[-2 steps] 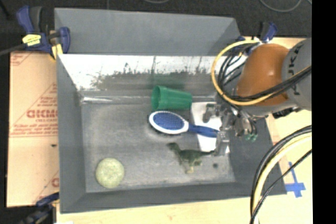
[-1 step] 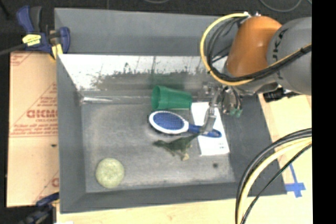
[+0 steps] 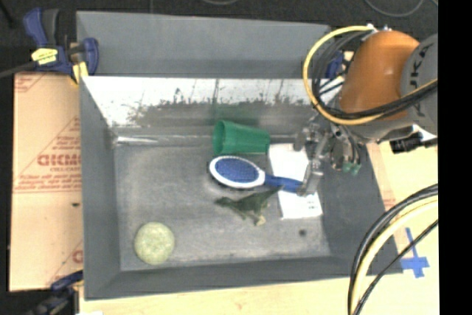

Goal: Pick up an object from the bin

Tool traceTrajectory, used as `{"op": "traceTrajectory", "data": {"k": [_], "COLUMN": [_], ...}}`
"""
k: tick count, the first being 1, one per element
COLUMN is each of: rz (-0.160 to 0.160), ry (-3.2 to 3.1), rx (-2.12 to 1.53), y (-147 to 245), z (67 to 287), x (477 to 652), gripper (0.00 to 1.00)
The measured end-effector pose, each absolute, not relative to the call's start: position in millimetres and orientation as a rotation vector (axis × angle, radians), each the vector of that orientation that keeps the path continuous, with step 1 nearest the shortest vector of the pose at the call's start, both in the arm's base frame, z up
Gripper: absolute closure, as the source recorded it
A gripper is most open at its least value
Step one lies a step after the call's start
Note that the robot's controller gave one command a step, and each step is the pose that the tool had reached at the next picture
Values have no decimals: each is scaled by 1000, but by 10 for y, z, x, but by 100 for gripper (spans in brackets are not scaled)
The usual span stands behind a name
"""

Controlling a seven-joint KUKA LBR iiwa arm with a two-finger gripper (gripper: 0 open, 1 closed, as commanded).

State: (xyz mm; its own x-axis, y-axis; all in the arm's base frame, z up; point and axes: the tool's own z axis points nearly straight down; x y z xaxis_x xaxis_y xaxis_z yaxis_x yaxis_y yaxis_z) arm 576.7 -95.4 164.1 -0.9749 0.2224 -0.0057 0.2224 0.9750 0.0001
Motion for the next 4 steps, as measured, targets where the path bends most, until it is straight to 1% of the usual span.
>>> {"op": "traceTrajectory", "data": {"k": [1, 2, 3, 4], "rz": [-4, 3, -3, -1], "ry": [3117, 3131, 3130, 3132], "rx": [377, 208, 181, 48], "y": [-599, -423, -358, -116], "z": [1775, 2009, 2034, 1666], "x": [5750, 6077, 6034, 5623], "gripper": [0, 0, 0, 0]}}
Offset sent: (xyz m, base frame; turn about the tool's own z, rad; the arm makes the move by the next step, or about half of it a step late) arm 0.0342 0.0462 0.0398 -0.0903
